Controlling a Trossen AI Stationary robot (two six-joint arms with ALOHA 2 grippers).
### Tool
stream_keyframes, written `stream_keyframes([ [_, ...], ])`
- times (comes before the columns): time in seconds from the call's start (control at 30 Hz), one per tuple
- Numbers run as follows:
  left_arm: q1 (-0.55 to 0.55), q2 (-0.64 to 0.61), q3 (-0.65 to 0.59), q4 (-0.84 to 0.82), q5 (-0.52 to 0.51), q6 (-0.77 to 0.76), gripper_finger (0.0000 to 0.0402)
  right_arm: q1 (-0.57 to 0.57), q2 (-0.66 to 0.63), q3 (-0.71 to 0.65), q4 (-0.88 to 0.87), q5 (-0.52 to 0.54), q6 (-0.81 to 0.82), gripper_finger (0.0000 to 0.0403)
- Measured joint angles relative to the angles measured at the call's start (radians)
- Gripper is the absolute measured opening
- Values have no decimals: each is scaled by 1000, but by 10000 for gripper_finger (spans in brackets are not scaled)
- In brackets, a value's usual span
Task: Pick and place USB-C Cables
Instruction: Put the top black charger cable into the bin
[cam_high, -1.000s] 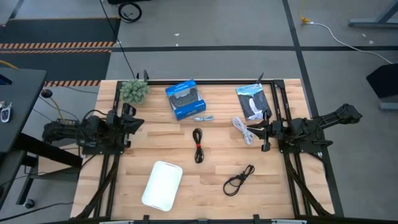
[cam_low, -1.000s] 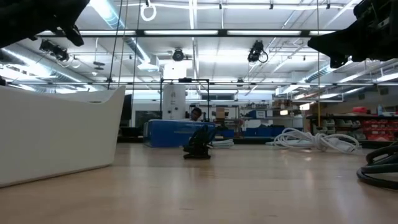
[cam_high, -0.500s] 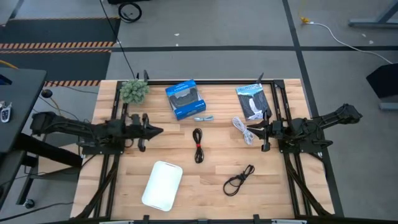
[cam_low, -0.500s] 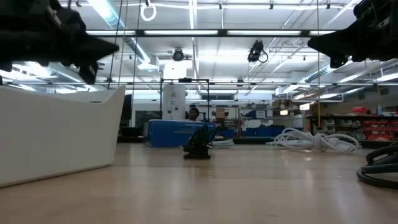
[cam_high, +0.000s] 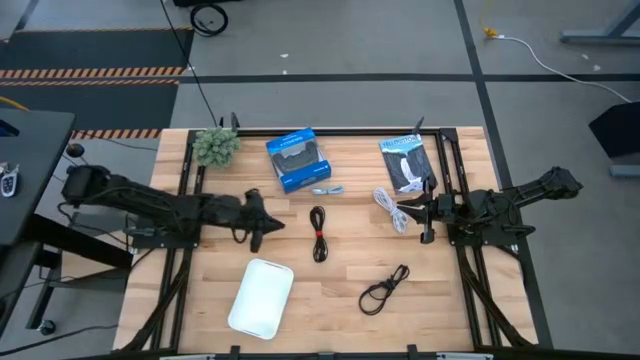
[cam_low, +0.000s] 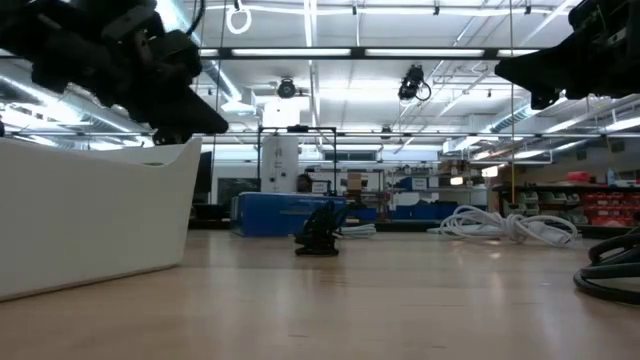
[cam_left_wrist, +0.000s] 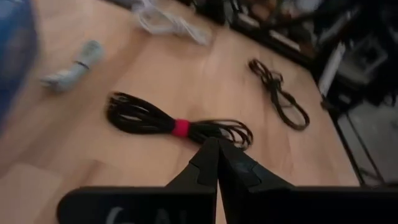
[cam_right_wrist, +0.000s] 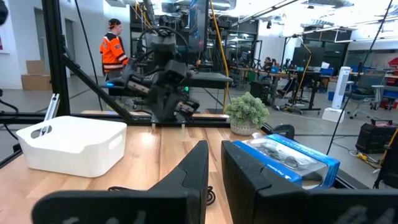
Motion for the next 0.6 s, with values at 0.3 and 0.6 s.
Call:
stream_keyframes([
  [0.3,-34,267,283,-248,19,-86,21,0,0,0,0,0,0,50],
  [0.6,-83,525,672,-561,22,-87,123,0,0,0,0,0,0,50],
])
